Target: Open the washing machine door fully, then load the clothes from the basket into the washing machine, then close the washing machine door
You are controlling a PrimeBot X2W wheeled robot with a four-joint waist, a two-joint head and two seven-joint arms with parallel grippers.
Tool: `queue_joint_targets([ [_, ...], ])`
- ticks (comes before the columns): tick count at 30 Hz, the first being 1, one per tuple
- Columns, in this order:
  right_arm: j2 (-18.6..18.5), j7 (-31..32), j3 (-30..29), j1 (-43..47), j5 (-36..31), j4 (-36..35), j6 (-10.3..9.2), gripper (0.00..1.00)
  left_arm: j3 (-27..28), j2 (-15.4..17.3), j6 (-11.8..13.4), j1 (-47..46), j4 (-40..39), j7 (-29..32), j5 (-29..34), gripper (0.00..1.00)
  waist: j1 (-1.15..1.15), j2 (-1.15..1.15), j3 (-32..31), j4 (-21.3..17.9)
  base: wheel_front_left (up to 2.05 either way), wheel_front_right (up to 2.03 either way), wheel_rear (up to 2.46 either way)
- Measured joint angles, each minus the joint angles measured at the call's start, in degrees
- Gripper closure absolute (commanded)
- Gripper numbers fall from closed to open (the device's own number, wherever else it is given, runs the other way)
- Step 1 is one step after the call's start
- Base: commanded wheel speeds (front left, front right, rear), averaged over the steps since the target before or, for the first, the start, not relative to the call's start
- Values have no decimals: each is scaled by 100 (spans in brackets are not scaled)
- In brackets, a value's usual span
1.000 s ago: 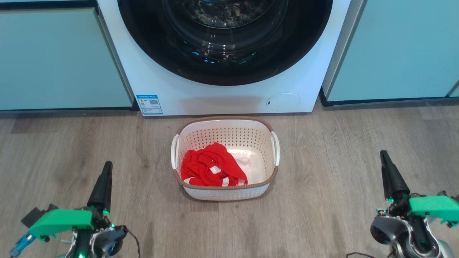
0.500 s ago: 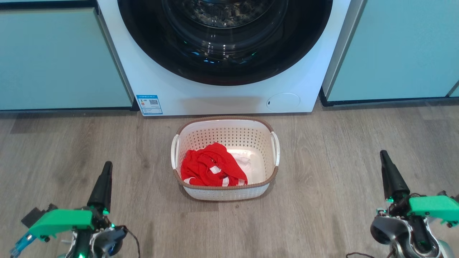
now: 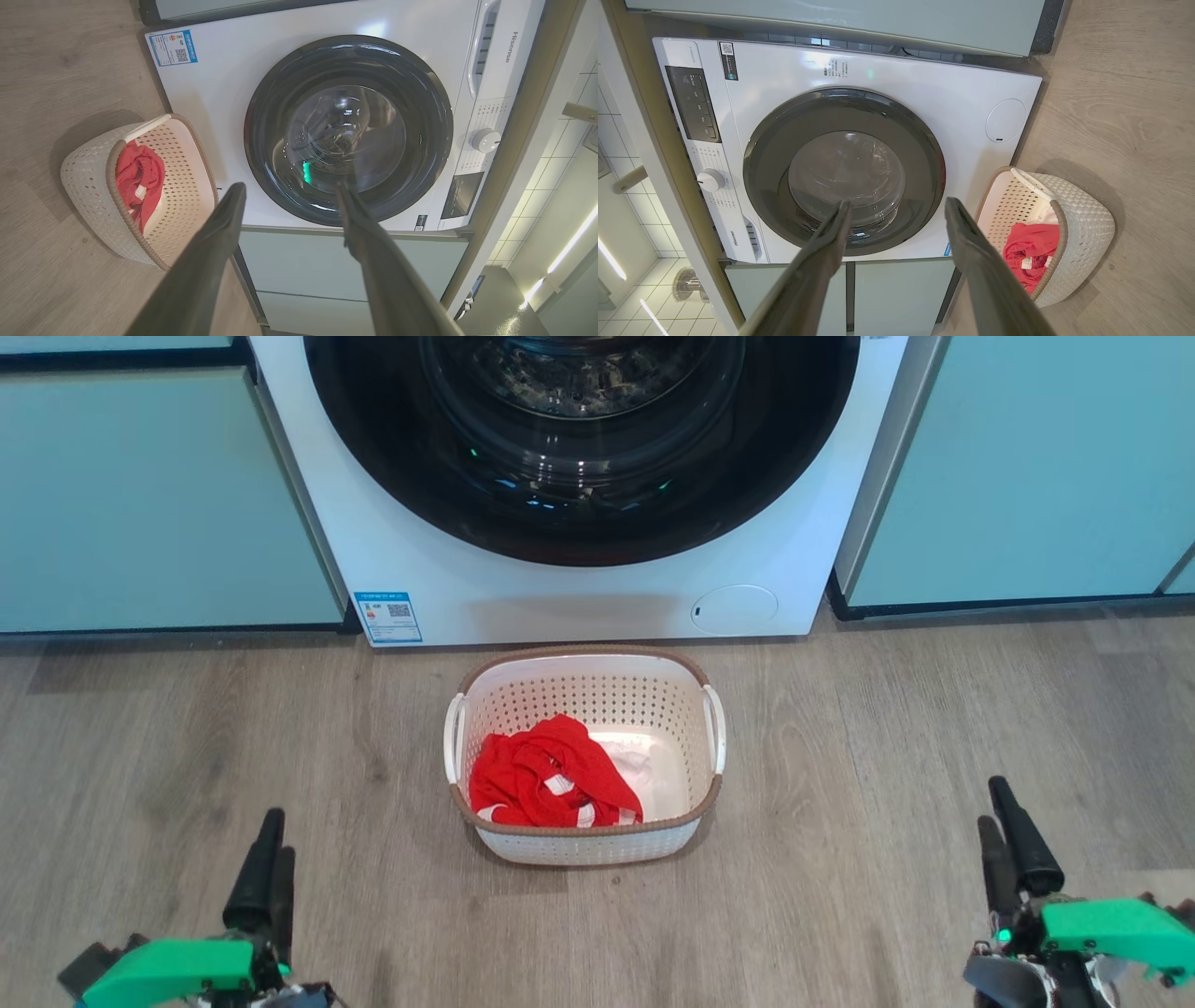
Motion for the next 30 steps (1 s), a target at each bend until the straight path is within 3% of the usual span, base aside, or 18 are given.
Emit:
queue_joint_targets([
  [16,0,-252,8,-9,-1571,-751,0,0,210,1,8,-21,-466,-257,937,0,0,0,-53,0,0,0,0],
  [30,-2,-479,202,-138,-2988,-1355,0,0,163,2,412,-64,-1283,-506,2040,0,0,0,-67,17,0,0,0],
])
